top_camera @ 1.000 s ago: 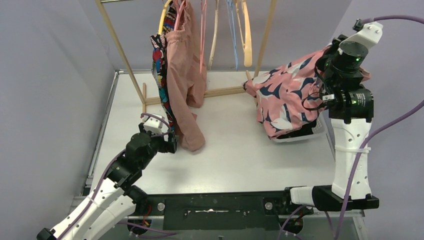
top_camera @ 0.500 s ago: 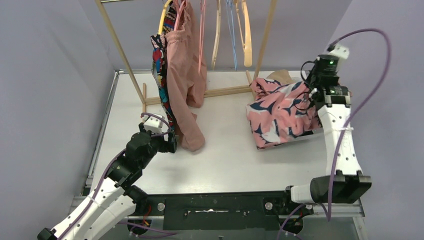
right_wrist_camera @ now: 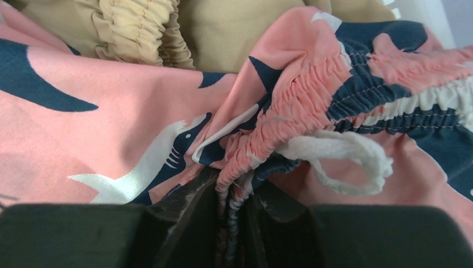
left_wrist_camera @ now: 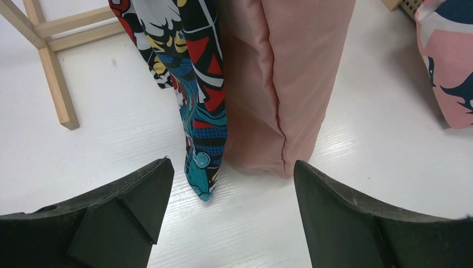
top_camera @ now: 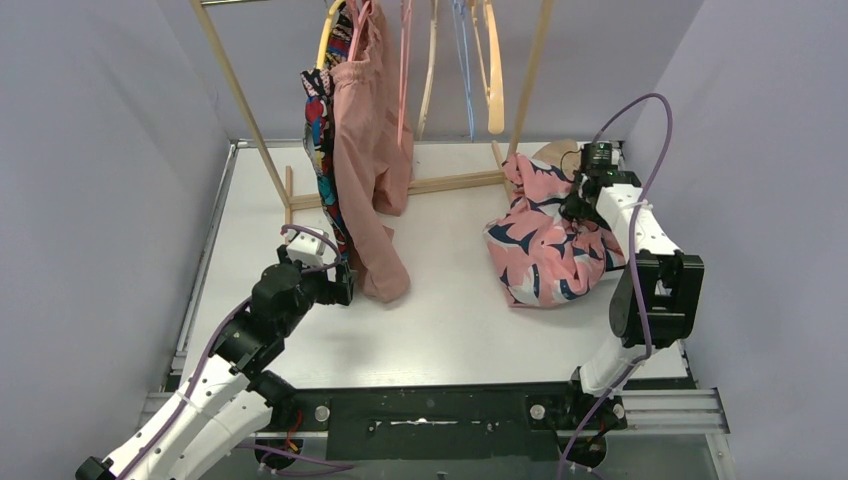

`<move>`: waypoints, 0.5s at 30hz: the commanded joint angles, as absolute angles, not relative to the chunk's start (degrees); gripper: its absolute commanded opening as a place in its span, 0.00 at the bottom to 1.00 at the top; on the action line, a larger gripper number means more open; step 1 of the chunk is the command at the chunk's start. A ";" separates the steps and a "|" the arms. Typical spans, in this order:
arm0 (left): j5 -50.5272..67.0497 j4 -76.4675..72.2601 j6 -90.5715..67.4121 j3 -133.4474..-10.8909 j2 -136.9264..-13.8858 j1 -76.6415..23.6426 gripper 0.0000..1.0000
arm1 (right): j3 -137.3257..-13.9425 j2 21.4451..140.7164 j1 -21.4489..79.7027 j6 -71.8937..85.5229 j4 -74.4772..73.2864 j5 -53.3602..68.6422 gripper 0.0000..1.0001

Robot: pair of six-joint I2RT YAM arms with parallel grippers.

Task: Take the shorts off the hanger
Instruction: Place the shorts in the basket.

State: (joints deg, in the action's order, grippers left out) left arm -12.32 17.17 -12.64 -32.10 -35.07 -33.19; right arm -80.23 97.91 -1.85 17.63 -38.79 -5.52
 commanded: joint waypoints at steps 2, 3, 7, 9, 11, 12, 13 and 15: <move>-9.94 15.12 -11.69 -33.95 -34.53 -32.78 0.79 | -82.41 97.50 -1.37 16.81 -40.06 -4.16 0.28; -9.87 15.12 -11.69 -33.93 -34.64 -32.78 0.79 | -83.41 96.56 -1.40 16.81 -41.14 -5.38 0.33; -9.97 15.20 -11.69 -34.04 -34.72 -32.78 0.79 | -87.36 90.44 -1.40 16.02 -44.38 -9.35 0.61; -9.95 15.19 -11.69 -34.05 -34.80 -32.69 0.79 | -88.25 86.57 -1.36 15.65 -44.99 -9.18 0.70; -9.96 15.20 -11.69 -34.05 -34.88 -32.61 0.79 | -88.54 83.20 -1.36 15.66 -45.74 -8.99 0.77; -9.83 15.20 -11.69 -34.07 -34.92 -32.49 0.79 | -88.44 81.77 -1.38 16.03 -46.24 -8.99 0.82; -9.81 15.18 -11.69 -34.11 -34.97 -32.45 0.79 | -88.09 80.20 -1.33 16.34 -46.60 -8.86 0.84; -9.51 15.18 -11.69 -34.13 -35.04 -32.34 0.79 | -86.48 77.30 -1.17 17.35 -46.99 -7.69 0.85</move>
